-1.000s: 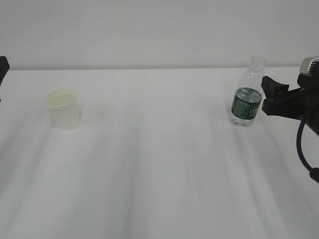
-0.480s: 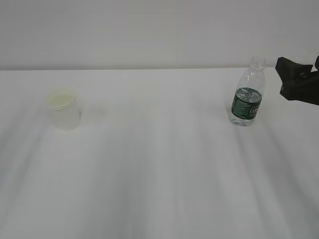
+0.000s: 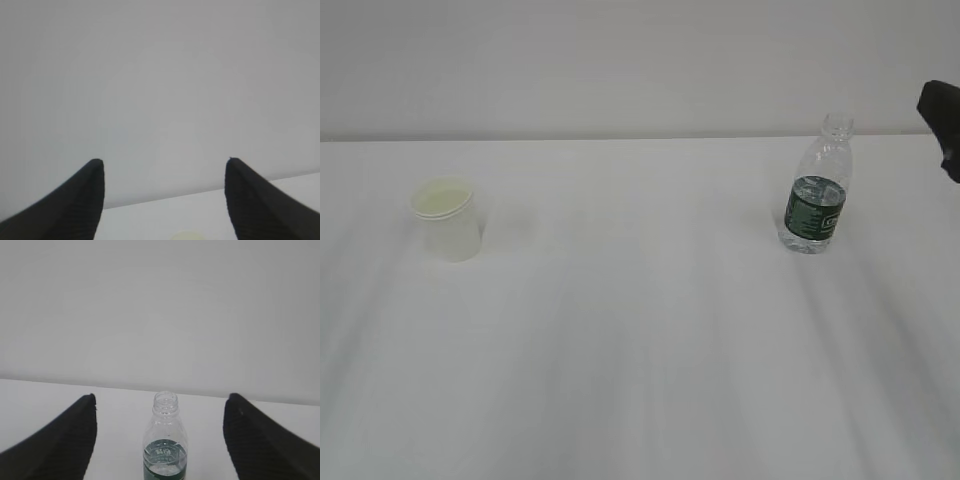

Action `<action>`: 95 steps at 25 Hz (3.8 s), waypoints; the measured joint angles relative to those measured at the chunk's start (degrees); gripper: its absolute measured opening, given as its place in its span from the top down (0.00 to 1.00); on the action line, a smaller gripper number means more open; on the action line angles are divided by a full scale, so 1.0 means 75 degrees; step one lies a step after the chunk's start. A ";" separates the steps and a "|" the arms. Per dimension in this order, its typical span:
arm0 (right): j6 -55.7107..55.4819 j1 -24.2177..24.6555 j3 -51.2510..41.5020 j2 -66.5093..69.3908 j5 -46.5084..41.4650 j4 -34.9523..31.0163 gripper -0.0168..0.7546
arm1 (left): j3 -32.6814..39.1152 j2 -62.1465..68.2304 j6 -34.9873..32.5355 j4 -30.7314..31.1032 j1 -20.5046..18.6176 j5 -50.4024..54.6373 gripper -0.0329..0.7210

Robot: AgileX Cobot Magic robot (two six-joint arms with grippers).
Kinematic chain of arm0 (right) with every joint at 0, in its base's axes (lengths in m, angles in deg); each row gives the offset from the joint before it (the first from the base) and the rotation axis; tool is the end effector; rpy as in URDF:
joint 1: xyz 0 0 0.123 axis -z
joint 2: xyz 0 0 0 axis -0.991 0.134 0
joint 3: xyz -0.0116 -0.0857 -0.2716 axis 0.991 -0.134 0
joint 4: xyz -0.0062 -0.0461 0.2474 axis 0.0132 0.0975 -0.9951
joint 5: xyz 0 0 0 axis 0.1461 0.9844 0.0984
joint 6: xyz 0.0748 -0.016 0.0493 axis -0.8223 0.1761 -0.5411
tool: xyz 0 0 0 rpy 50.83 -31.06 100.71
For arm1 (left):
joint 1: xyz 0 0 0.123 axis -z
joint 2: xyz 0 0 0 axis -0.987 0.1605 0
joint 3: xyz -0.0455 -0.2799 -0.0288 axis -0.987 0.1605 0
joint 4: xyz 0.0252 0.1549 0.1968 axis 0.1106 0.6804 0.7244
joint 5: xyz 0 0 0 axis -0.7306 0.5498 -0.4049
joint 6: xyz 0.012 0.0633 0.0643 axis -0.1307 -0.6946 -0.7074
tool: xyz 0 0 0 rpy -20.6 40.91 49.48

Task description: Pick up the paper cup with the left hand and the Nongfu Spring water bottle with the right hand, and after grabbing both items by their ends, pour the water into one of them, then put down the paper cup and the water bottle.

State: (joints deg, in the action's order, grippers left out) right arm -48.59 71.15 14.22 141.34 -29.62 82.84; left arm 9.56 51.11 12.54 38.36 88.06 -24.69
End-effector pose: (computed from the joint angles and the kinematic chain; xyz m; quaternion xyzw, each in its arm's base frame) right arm 0.2107 0.0367 0.2701 -0.0829 0.7281 0.0202 0.6801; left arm 0.1367 -0.0190 0.2988 0.0619 0.6485 -0.0370 0.7578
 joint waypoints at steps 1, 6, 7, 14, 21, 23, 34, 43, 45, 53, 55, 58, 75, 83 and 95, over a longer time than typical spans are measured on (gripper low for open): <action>0.0055 0.0000 0.0000 -0.0225 -0.0190 0.0000 0.21 | 0.0000 -0.0166 0.0000 0.0000 0.0000 0.0141 0.24; 0.0176 0.0000 -0.0005 -0.1301 -0.1250 0.0000 0.21 | -0.0056 -0.0825 0.0000 0.0000 0.0000 0.1124 0.25; 0.0225 0.0000 -0.0005 -0.1513 -0.1485 0.0000 0.21 | -0.0124 -0.0944 0.0000 0.0000 0.0000 0.1330 0.25; 0.0413 0.0000 -0.0005 -0.2761 -0.2967 0.0000 0.21 | -0.1033 -0.1583 0.0000 0.0000 0.0000 0.2955 0.25; 0.0477 0.0000 -0.0017 -0.3700 -0.4467 0.0029 0.21 | -0.1873 -0.2294 0.0000 0.0000 0.0000 0.5021 0.25; 0.0477 0.0000 -0.0017 -0.3903 -0.4843 0.0029 0.21 | -0.1913 -0.2515 0.0000 -0.0047 0.0000 0.5509 0.27; -0.0208 0.0000 -0.0017 -0.5029 -0.7034 0.0043 0.21 | -0.1922 -0.3665 -0.0013 -0.0016 0.0416 0.7465 0.29; -0.0349 0.0000 0.0109 -0.6310 -0.8883 0.0472 0.21 | -0.1931 -0.3971 -0.0013 -0.0059 0.0849 0.9068 0.31; -0.0364 0.0000 0.0312 -0.6529 -0.9378 0.0722 0.21 | -0.1931 -0.4067 -0.0013 -0.0247 0.0849 0.9414 0.31; -0.0637 0.0000 0.0950 -0.7037 -1.1259 0.1358 0.21 | -0.1931 -0.4133 -0.0013 -0.0802 0.0849 1.1055 0.31; -0.0756 0.0000 0.0965 -0.7116 -1.1636 0.1375 0.21 | -0.1931 -0.4133 -0.0013 -0.0834 0.0849 1.1513 0.31; -0.0891 0.0000 0.0979 -0.7185 -1.2073 0.1404 0.21 | -0.1931 -0.4133 -0.0013 -0.0846 0.0849 1.1991 0.31; -0.1020 0.0000 0.0738 -0.7218 -1.2825 0.1419 0.22 | -0.1820 -0.4151 -0.0013 -0.0846 0.0849 1.1898 0.32; -0.1037 0.0000 0.0476 -0.7218 -1.2430 0.1434 0.22 | -0.1607 -0.4151 -0.0013 -0.0846 0.0849 1.1535 0.37; -0.1037 0.0000 0.0476 -0.7660 -1.2383 0.1434 0.22 | -0.1607 -0.4377 -0.0027 -0.0850 0.0849 1.1506 0.37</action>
State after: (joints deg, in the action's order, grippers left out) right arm -56.37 71.15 17.79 83.89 -122.49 93.60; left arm -2.50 18.29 12.34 31.99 94.43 61.60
